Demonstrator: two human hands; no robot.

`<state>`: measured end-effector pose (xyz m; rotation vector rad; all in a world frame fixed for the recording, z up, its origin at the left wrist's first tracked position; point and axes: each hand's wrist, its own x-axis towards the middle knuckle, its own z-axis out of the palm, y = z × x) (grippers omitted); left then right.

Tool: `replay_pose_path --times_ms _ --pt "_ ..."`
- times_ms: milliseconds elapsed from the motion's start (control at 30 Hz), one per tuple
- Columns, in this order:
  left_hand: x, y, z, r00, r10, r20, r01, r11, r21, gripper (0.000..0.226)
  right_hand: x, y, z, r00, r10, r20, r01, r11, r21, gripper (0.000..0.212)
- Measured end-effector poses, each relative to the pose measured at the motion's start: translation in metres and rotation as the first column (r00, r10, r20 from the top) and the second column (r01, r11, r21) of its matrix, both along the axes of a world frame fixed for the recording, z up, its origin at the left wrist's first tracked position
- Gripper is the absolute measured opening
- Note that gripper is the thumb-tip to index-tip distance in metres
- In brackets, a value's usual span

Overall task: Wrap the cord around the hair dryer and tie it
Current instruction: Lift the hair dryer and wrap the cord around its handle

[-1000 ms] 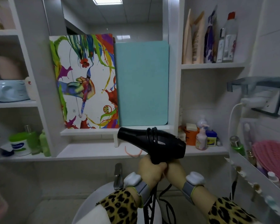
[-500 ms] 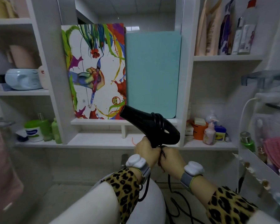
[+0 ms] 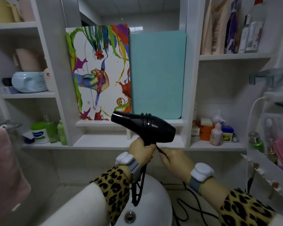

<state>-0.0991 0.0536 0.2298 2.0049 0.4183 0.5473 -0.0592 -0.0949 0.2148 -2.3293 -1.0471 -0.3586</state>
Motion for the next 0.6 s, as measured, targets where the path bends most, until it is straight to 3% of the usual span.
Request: replay_pose_path --times_ms 100,167,267,433,600 --pt "0.001 0.006 0.001 0.999 0.018 -0.035 -0.009 0.97 0.244 0.029 -0.004 0.003 0.007 0.995 0.015 0.101 -0.007 0.997 -0.082 0.02" --pt "-0.003 0.008 0.001 0.997 0.048 -0.058 -0.016 0.888 0.46 0.033 -0.012 0.011 0.008 0.986 0.006 0.169 0.024 0.985 -0.174 0.02" --pt "-0.003 0.009 -0.002 0.995 0.061 -0.078 0.003 0.768 0.64 0.028 -0.015 0.016 0.01 0.976 -0.027 0.218 0.095 0.946 -0.311 0.022" --pt "-0.005 0.019 0.004 0.983 0.112 -0.148 0.054 0.592 0.804 0.016 -0.014 0.001 0.023 0.971 0.042 0.237 0.025 0.962 -0.272 0.018" --pt "-0.013 0.05 0.015 0.943 0.145 -0.299 0.23 0.367 0.901 0.016 -0.01 -0.021 0.045 0.909 0.288 0.302 -0.18 0.924 -0.337 0.02"
